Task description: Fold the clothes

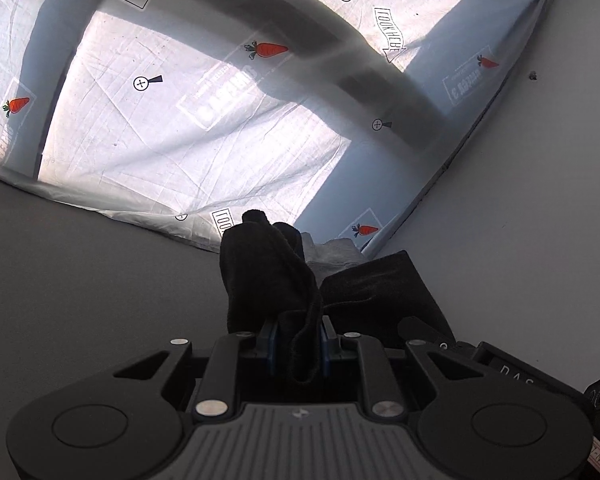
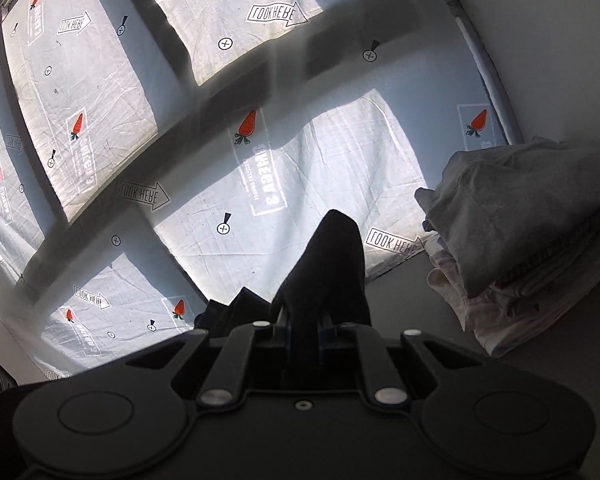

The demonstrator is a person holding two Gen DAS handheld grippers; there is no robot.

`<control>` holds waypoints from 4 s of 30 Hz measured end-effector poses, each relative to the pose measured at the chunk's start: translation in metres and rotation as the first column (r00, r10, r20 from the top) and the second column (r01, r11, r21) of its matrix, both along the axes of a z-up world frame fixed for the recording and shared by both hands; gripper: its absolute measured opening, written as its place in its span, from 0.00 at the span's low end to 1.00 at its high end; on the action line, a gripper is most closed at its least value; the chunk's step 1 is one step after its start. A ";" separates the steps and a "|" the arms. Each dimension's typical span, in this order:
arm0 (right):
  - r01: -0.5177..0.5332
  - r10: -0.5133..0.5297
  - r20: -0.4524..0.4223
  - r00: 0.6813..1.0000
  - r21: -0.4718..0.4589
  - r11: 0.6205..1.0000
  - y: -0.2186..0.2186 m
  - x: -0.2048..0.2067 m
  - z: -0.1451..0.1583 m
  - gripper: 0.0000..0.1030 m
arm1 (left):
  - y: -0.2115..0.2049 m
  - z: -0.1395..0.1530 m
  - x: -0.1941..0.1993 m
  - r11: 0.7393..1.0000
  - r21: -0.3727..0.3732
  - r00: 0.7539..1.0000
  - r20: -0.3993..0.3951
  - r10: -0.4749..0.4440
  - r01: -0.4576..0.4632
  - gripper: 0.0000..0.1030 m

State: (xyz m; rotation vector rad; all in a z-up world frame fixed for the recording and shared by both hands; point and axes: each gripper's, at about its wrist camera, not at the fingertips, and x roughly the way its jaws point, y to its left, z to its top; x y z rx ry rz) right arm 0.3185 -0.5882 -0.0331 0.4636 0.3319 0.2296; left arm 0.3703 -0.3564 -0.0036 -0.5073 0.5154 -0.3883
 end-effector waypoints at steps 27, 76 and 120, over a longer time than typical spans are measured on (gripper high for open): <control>0.230 -0.298 -0.021 0.954 -0.584 0.778 -0.218 0.243 -0.053 0.26 | -0.213 -0.082 0.212 0.978 0.206 0.998 -0.041 0.042 -0.032 0.32; -0.049 0.100 0.108 0.989 -0.398 0.916 0.121 -0.103 0.080 1.00 | 0.107 0.058 -0.198 0.788 0.428 0.896 0.245 0.371 -0.444 1.00; -0.031 -0.023 -0.102 0.995 -0.497 0.867 0.375 -0.333 0.048 1.00 | 0.340 0.034 -0.393 0.839 0.472 0.962 0.091 0.257 -0.269 1.00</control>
